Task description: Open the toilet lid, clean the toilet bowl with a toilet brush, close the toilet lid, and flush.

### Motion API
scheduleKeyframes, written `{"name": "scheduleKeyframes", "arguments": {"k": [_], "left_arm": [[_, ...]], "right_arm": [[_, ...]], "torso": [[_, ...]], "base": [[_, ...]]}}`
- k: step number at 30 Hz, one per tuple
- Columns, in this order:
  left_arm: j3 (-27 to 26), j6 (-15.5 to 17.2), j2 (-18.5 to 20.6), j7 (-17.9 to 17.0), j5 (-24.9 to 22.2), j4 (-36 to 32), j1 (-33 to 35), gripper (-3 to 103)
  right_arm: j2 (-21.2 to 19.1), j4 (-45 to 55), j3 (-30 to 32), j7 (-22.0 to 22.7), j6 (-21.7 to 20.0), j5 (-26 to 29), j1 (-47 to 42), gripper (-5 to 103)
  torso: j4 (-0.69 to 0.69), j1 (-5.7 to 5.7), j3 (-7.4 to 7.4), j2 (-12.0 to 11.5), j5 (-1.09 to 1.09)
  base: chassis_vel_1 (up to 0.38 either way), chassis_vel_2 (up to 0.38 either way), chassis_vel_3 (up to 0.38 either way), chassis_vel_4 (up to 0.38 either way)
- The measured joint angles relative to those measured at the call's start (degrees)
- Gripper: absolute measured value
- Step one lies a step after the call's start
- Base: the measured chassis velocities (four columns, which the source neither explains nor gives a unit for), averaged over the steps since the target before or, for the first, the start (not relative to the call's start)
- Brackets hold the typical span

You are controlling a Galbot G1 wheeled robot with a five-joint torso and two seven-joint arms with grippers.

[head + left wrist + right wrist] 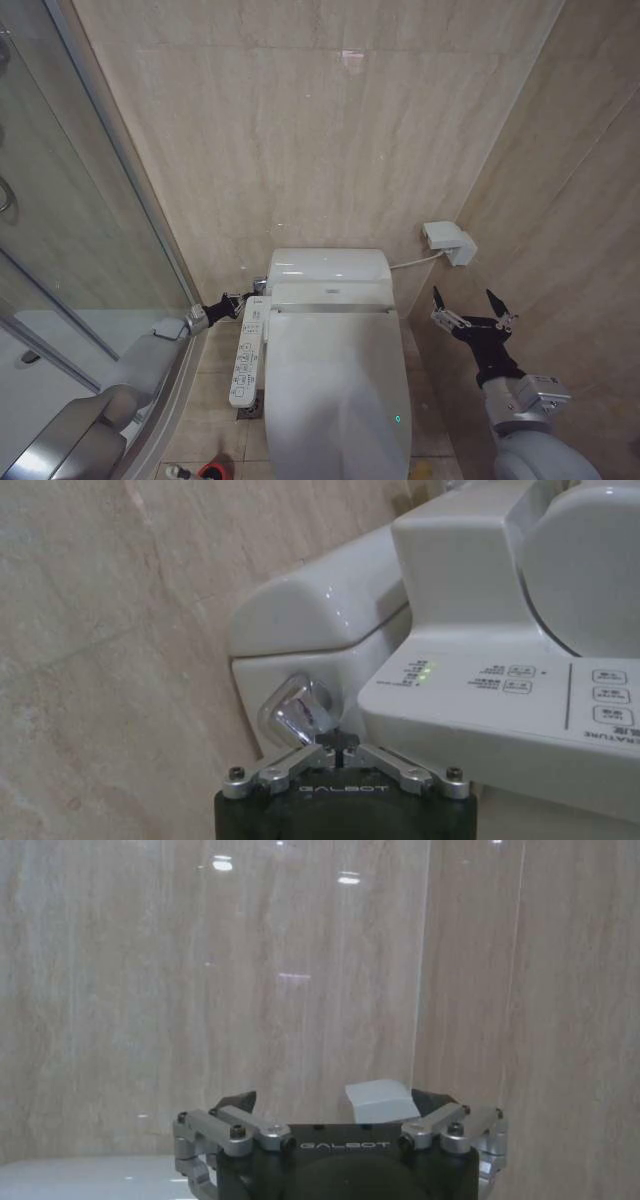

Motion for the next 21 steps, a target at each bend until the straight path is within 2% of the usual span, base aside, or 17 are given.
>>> {"name": "scheduleKeyframes", "arguments": {"k": [21], "left_arm": [[-0.7, -0.2, 0.1, 0.1, 0.3, -0.3, 0.2, 0]], "right_arm": [[0.0, 0.0, 0.0, 0.0, 0.0, 0.0, 0.0, 100]], "torso": [[0.0, 0.0, 0.0, 0.0, 0.0]], "base": [[0.0, 0.0, 0.0, 0.0]]}}
